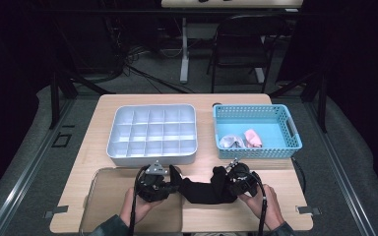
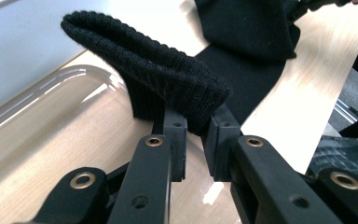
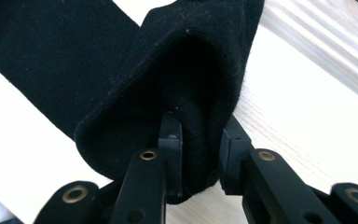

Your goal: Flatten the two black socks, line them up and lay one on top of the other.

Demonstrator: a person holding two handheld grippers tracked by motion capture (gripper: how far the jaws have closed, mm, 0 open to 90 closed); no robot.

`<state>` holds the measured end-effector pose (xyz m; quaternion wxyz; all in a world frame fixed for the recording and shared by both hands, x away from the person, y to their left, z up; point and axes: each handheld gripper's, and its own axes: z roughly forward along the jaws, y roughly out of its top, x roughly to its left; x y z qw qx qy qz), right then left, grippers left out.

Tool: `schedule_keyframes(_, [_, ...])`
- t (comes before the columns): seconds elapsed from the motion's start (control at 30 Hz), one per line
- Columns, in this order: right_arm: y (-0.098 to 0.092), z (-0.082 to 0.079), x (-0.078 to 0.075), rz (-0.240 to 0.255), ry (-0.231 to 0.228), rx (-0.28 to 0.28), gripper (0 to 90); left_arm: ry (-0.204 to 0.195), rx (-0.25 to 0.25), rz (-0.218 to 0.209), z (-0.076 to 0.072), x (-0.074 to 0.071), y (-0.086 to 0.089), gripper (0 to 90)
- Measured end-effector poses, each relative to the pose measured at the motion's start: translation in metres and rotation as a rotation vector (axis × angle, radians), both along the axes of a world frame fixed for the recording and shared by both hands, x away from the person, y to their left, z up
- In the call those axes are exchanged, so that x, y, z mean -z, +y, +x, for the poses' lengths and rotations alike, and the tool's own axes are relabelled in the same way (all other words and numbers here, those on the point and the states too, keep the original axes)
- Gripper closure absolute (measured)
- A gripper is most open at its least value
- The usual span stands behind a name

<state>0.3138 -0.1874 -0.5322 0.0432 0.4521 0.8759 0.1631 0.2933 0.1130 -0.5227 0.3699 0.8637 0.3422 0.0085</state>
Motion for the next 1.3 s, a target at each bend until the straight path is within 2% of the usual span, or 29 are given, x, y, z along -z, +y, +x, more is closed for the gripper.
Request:
schedule_keyframes(0.03, [-0.002, 0.001, 0.000, -0.015, -0.001, -0.006, 75.0, 0.014, 0.004, 0.006, 0.001, 0.001, 0.000, 78.9])
schedule_keyframes(0.07, [-0.002, 0.000, 0.001, 0.010, -0.008, 0.008, 75.0, 0.029, 0.008, 0.013, 0.002, 0.002, 0.000, 77.8])
schedule_keyframes(0.17, [-0.007, 0.002, 0.000, -0.021, -0.013, 0.004, 74.9, 0.059, 0.027, 0.034, 0.003, 0.004, 0.000, 73.0])
schedule_keyframes(0.33, [-0.008, 0.002, 0.001, -0.019, -0.015, 0.007, 74.9, 0.059, 0.027, 0.034, 0.003, 0.004, 0.000, 71.9])
schedule_keyframes(0.37, [-0.008, 0.002, 0.001, -0.019, -0.015, 0.007, 74.9, 0.085, 0.032, 0.058, 0.005, 0.006, -0.001, 71.9])
schedule_keyframes(0.4, [-0.008, 0.002, 0.001, -0.019, -0.015, 0.007, 74.9, 0.085, 0.032, 0.058, 0.005, 0.006, -0.001, 62.9])
schedule_keyframes(0.43, [-0.015, 0.003, 0.002, 0.001, -0.008, 0.022, 74.9, 0.085, 0.032, 0.058, 0.005, 0.006, -0.001, 62.9])
schedule_keyframes(0.47, [-0.015, 0.003, 0.002, 0.001, -0.008, 0.022, 73.5, 0.092, 0.020, 0.065, 0.007, 0.008, 0.001, 62.9])
schedule_keyframes(0.53, [-0.018, 0.005, 0.002, 0.005, 0.009, 0.005, 62.8, 0.093, 0.004, 0.061, 0.008, 0.008, 0.002, 56.3])
schedule_keyframes(0.57, [-0.019, 0.005, 0.003, 0.012, 0.001, 0.002, 57.7, 0.091, -0.003, 0.059, 0.009, 0.007, 0.003, 54.2])
schedule_keyframes(0.6, [-0.020, 0.005, 0.002, 0.032, 0.006, 0.007, 52.8, 0.089, -0.014, 0.055, 0.010, 0.008, 0.003, 53.7])
schedule_keyframes(0.63, [-0.020, 0.005, 0.002, 0.032, 0.006, 0.007, 52.8, 0.089, -0.014, 0.055, 0.010, 0.008, 0.003, 59.1])
schedule_keyframes(0.67, [-0.018, 0.004, -0.005, 0.092, 0.014, -0.007, 52.8, 0.089, -0.014, 0.055, 0.010, 0.008, 0.003, 59.1])
schedule_keyframes(0.7, [-0.018, 0.004, -0.005, 0.092, 0.014, -0.007, 31.3, 0.089, -0.014, 0.055, 0.010, 0.008, 0.003, 59.1])
schedule_keyframes(0.87, [-0.018, 0.004, -0.005, 0.092, 0.014, -0.007, 31.3, 0.091, -0.009, 0.051, 0.010, 0.009, 0.002, 59.1])
schedule_keyframes(0.9, [-0.021, 0.004, -0.010, 0.140, 0.020, -0.001, 23.6, 0.089, -0.009, 0.047, 0.010, 0.009, 0.001, 63.7])
schedule_keyframes(0.97, [-0.023, 0.003, -0.014, 0.202, 0.007, 0.015, 16.9, 0.083, -0.009, 0.043, 0.011, 0.009, 0.000, 67.4])
schedule_keyframes(1.0, [-0.022, 0.003, -0.015, 0.200, 0.014, 0.005, 16.2, 0.082, -0.009, 0.043, 0.011, 0.010, -0.001, 69.3])
schedule_keyframes(1.03, [-0.020, 0.002, -0.015, 0.203, 0.002, 0.013, 16.2, 0.081, -0.006, 0.048, 0.012, 0.011, -0.002, 71.2])
schedule_keyframes(1.1, [-0.014, 0.003, -0.011, 0.161, 0.003, 0.003, 19.1, 0.081, -0.008, 0.052, 0.012, 0.012, -0.004, 74.1])
schedule_keyframes(1.13, [-0.011, 0.004, -0.008, 0.143, 0.008, 0.007, 23.4, 0.080, -0.007, 0.055, 0.012, 0.013, -0.004, 75.8])
schedule_keyframes(1.2, [-0.009, 0.005, -0.002, 0.126, 0.006, 0.015, 36.4, 0.077, -0.008, 0.057, 0.012, 0.013, -0.006, 79.0])
schedule_keyframes(1.27, [-0.007, 0.007, 0.001, 0.078, -0.004, 0.031, 51.3, 0.075, -0.005, 0.060, 0.011, 0.013, -0.007, 81.1])
schedule_keyframes(1.3, [-0.006, 0.006, 0.003, 0.094, -0.017, 0.049, 55.6, 0.073, -0.003, 0.063, 0.011, 0.014, -0.007, 81.6])
